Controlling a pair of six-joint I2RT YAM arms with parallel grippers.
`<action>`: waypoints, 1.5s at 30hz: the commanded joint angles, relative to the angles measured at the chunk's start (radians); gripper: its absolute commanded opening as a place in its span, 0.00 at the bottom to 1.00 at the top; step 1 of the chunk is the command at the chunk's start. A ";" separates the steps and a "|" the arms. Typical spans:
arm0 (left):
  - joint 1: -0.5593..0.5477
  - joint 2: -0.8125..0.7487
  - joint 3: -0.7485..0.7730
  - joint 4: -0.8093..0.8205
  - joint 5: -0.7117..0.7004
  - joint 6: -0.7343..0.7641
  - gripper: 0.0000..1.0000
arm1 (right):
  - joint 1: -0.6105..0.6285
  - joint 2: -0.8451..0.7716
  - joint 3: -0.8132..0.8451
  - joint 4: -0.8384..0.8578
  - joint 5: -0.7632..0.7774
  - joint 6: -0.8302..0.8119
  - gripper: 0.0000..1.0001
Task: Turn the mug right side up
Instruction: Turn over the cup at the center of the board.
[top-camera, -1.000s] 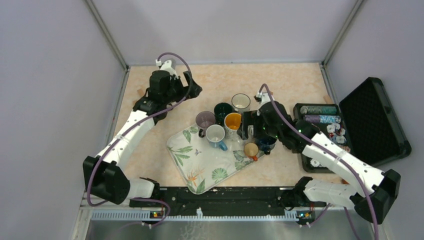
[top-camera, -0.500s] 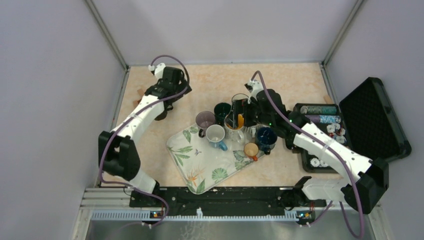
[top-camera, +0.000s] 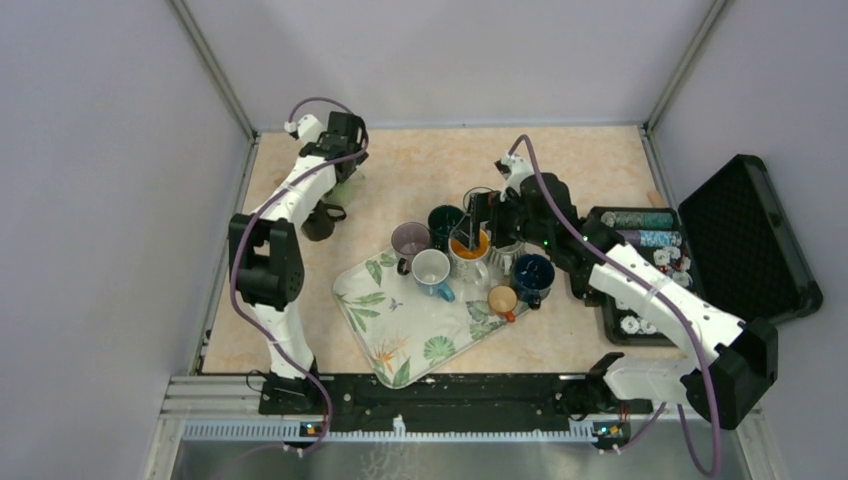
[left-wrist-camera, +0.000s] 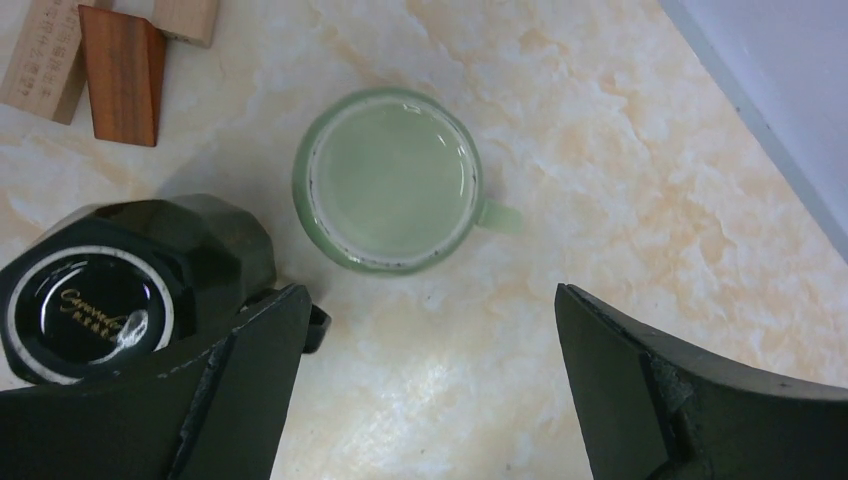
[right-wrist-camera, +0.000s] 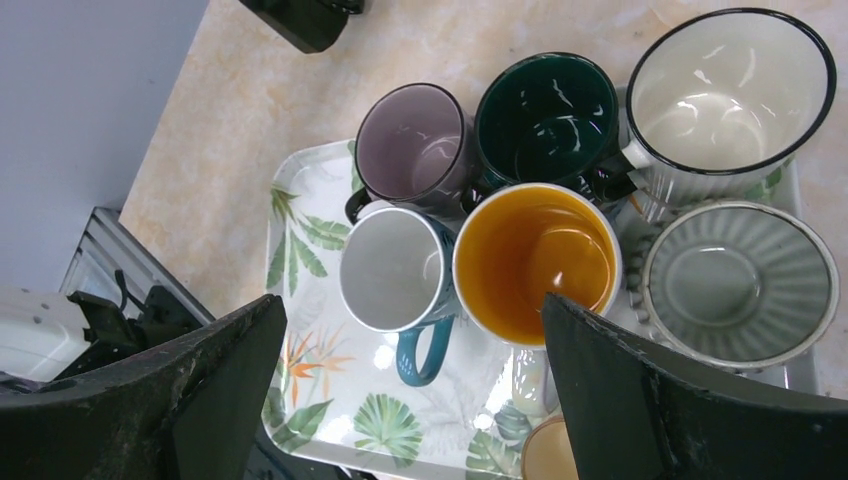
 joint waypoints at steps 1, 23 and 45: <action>0.025 0.059 0.103 -0.076 -0.043 -0.097 0.98 | -0.007 -0.029 -0.007 0.070 -0.040 -0.011 0.99; 0.087 0.269 0.291 -0.180 -0.067 -0.159 0.98 | -0.010 -0.013 -0.020 0.105 -0.063 -0.012 0.99; 0.086 0.303 0.377 0.082 0.265 0.631 0.98 | -0.009 -0.002 -0.031 0.110 -0.060 0.004 0.99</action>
